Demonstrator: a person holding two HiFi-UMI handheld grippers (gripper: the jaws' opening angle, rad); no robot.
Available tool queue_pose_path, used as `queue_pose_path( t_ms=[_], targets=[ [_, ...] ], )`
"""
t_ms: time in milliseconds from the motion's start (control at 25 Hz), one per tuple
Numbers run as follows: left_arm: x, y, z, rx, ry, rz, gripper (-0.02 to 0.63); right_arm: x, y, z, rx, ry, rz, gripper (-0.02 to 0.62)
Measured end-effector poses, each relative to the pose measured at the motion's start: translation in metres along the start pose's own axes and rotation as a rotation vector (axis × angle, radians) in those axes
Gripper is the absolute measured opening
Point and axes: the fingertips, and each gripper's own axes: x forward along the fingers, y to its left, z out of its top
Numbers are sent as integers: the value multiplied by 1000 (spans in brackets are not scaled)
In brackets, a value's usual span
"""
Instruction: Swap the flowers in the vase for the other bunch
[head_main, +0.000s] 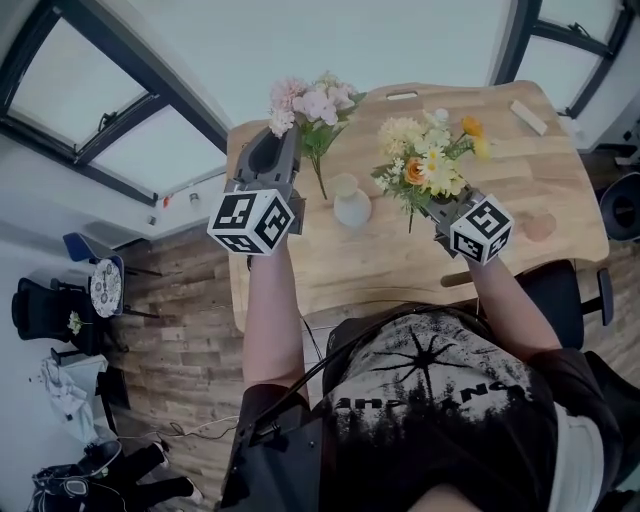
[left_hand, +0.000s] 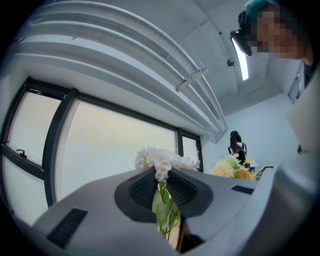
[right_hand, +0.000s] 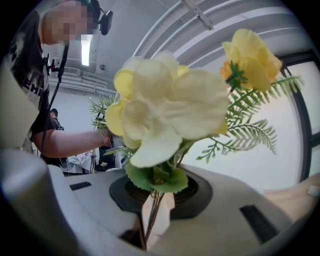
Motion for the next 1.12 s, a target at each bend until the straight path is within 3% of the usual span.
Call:
queue_pose_path(
  t_ms=[240, 720, 1120],
  targets=[
    [-11, 3, 2, 5, 5, 28, 60, 1, 1, 2, 4, -4, 14, 81],
    [-46, 8, -60, -65, 89, 110, 58, 6, 4, -8, 13, 0, 57, 81],
    [-70, 2, -97, -124, 126, 121, 58, 16, 11, -14, -13, 18, 81, 81]
  ],
)
